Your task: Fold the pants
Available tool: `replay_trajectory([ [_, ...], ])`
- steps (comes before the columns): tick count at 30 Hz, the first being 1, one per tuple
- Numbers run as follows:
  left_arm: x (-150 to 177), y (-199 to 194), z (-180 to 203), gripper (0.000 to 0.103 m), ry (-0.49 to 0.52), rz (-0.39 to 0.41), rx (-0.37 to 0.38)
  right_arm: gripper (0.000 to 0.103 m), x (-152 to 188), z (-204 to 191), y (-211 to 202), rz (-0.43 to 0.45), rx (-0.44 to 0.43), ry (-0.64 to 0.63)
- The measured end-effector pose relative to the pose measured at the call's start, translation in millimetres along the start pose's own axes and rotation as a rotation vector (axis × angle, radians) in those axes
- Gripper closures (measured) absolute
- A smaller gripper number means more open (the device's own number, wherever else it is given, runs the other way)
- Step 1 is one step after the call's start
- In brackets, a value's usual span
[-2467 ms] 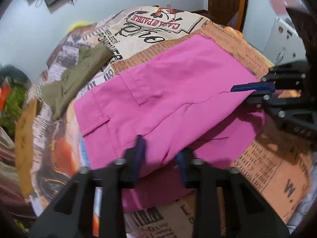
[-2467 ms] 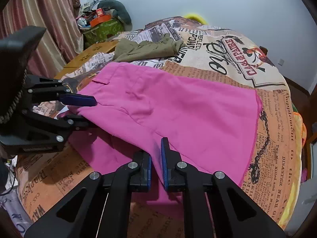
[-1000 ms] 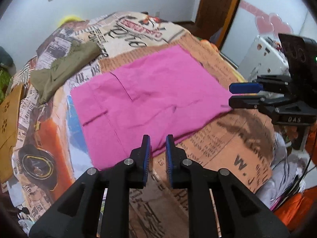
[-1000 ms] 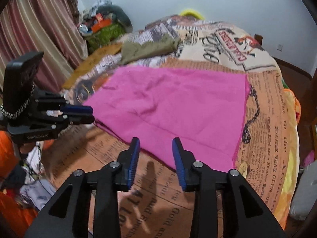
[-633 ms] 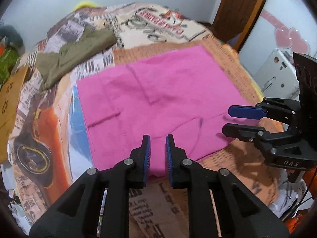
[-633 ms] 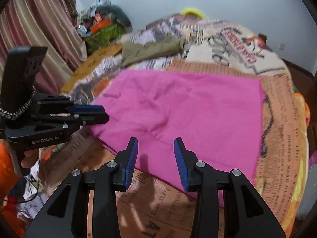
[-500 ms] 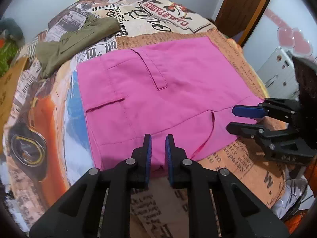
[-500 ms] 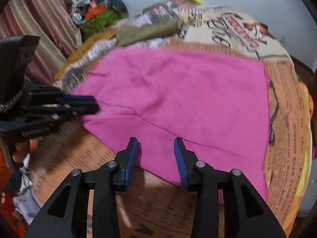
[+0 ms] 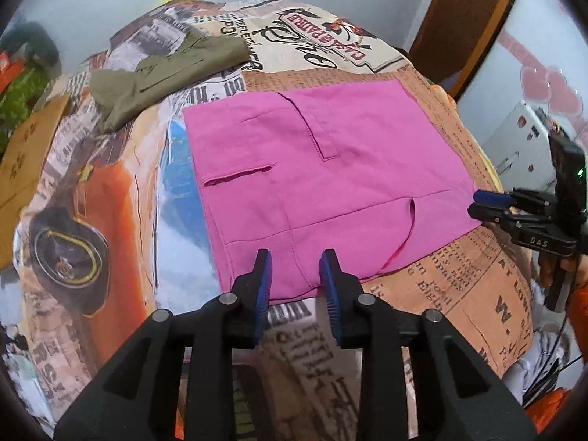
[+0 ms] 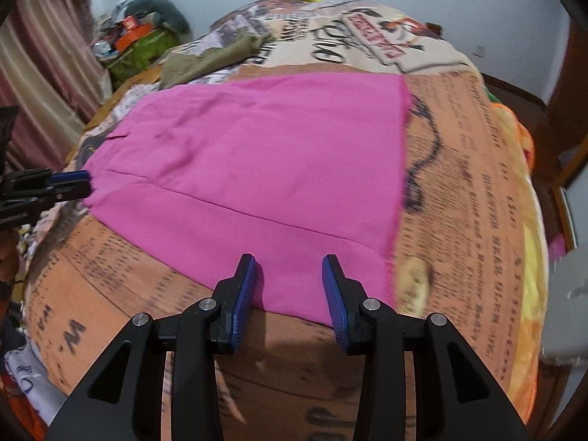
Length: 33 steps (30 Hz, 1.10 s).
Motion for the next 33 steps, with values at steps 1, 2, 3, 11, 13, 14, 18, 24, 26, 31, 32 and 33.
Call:
replay_trajectory([
  [1,1,-1,-1,0.073,-0.008,0.000,0.002,0.069,3,5,-2,0.003,0.003,0.016],
  [2,1,-1,-1,0.073,-0.020,0.000,0.004,0.069,5,9,-4,0.005,0.012,0.030],
  [3,1,-1,-2,0.073,-0.033,0.000,0.004,0.069,6,12,-4,0.007,0.018,0.038],
  [11,5,2,8,0.073,0.004,0.011,-0.049,0.070,15,23,-7,0.019,0.023,0.104],
  [13,2,0,6,0.072,0.004,-0.002,-0.048,0.068,12,21,-9,0.006,0.029,0.095],
  [14,-1,-2,4,0.070,-0.008,-0.005,-0.042,0.068,11,20,-11,0.001,0.028,0.092],
  [18,-15,-11,-13,0.069,-0.059,0.013,-0.068,0.068,2,19,-20,0.018,0.020,0.075],
  [24,-45,-14,-48,0.068,-0.125,0.046,-0.132,0.068,-24,21,-35,0.089,0.020,0.058],
  [26,-57,-11,-56,0.068,-0.140,0.055,-0.144,0.068,-33,23,-36,0.103,0.027,0.048],
  [31,-85,4,-67,0.068,-0.166,0.059,-0.136,0.068,-57,30,-33,0.120,0.052,0.015],
  [32,-89,8,-67,0.068,-0.169,0.056,-0.134,0.068,-63,33,-31,0.124,0.057,0.011],
  [33,-94,14,-68,0.068,-0.174,0.050,-0.133,0.067,-68,37,-28,0.128,0.061,0.011],
])
Point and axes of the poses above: each gripper's, at about its wrist camera, not at the fingertips, and y roughly the way its jaws point, z to its right, x to its underside, the point moved 5 cm from there along y, roughly the way its jaws point, and after that the axes turned 9 degrees about -x, right-handed, at the moved point
